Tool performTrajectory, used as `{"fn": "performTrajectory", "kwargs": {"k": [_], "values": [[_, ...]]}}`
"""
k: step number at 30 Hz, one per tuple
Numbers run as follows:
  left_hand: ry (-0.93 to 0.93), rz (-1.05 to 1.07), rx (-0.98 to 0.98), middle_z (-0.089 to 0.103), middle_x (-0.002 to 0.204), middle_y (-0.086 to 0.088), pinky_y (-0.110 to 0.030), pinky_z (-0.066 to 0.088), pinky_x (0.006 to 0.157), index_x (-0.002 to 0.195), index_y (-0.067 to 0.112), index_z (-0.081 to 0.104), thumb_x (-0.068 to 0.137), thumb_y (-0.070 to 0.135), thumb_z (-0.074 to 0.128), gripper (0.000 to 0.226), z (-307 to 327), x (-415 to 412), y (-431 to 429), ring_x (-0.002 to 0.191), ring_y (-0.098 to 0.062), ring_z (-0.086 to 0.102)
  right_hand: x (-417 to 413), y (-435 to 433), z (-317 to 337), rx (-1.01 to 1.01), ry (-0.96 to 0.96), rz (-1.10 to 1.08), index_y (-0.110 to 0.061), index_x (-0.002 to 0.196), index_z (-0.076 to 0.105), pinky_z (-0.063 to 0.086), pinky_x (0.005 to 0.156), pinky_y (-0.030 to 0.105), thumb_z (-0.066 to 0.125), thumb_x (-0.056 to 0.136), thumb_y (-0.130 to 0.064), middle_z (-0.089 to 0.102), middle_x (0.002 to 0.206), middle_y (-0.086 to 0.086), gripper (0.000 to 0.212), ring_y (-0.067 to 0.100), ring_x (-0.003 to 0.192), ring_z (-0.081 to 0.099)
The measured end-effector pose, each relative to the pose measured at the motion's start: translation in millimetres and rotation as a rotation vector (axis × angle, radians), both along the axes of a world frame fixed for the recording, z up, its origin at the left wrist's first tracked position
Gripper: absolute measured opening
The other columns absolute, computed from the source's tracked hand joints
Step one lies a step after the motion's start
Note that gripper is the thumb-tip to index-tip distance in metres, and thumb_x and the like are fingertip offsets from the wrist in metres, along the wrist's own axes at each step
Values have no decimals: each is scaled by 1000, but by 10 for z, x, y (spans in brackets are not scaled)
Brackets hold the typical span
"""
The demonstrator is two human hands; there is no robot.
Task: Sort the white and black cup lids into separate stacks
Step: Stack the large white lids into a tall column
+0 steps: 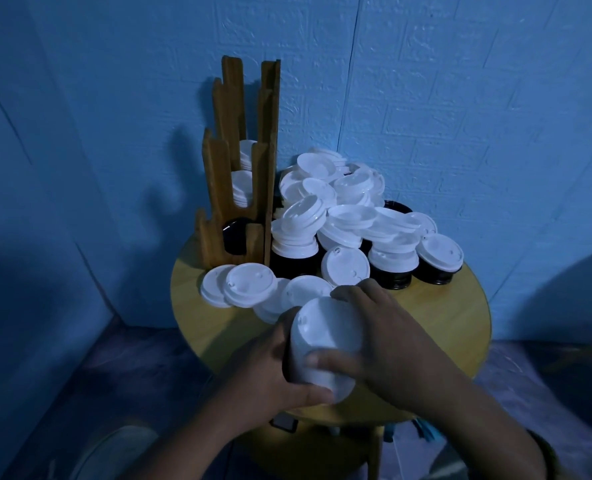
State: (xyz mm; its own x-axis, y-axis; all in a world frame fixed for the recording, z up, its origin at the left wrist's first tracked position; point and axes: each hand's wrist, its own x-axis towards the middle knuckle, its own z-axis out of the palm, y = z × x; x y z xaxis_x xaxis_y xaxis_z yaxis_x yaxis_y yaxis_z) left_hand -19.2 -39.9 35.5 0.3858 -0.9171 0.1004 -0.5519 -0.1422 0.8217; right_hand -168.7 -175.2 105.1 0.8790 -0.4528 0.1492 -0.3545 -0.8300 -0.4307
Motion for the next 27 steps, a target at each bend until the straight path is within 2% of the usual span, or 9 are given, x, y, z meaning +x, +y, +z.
{"fn": "performTrajectory", "kwargs": {"k": [2,3,6,9,12,15,18,22,27], "values": [[16,-13,6,54,134,37,-39,51,104,136,69,29,58,62,90,99,0,46,9,125,8,52,18,-225,12,381,-153,7,-32,132,53,44,93,24,47,77,-84,54,125,-19,75,0,117,51],[27,-19,8,52,136,38,-40,48,108,136,70,28,58,61,91,100,2,68,17,129,8,49,48,-358,-20,429,-220,-18,-31,135,54,44,95,25,48,86,-76,55,130,-19,67,0,122,51],[44,-43,30,48,139,40,-40,44,113,136,73,27,60,57,93,102,5,132,48,133,9,45,229,-657,-179,162,-140,-29,-31,139,50,40,104,37,58,96,-48,49,135,-19,47,11,132,41],[41,-50,32,48,142,37,-41,43,113,140,69,27,60,57,94,105,11,196,76,135,6,45,415,-749,-269,123,38,113,-34,145,43,28,114,51,68,89,-45,43,147,-16,63,12,142,29],[43,-44,23,48,143,35,-42,43,113,142,66,28,60,56,95,106,14,221,86,136,4,45,552,-750,-259,52,131,149,-34,150,36,18,118,46,71,86,-47,37,153,-15,74,9,147,18],[32,-43,29,49,142,34,-42,44,112,141,66,28,59,57,95,106,3,224,88,135,4,46,605,-732,-253,55,151,150,-31,148,39,23,117,45,64,74,-59,42,151,-10,83,14,145,25],[28,-44,26,50,141,35,-42,45,112,140,66,30,59,56,95,105,-9,232,90,134,4,47,526,-733,-236,125,-15,100,-31,142,47,34,113,45,74,76,-58,48,144,-10,77,14,136,38],[15,-27,21,50,138,39,-38,46,110,136,71,28,59,57,93,102,-12,204,68,131,8,47,200,-583,63,314,-305,65,-44,131,51,39,98,18,73,71,-61,52,129,-26,66,-5,123,47],[1,-30,9,54,135,37,-39,52,103,137,70,27,59,61,91,102,-13,134,-32,126,7,52,5,-313,190,174,4,255,-46,141,42,41,100,22,78,73,-59,38,127,-25,78,-4,124,40]]}}
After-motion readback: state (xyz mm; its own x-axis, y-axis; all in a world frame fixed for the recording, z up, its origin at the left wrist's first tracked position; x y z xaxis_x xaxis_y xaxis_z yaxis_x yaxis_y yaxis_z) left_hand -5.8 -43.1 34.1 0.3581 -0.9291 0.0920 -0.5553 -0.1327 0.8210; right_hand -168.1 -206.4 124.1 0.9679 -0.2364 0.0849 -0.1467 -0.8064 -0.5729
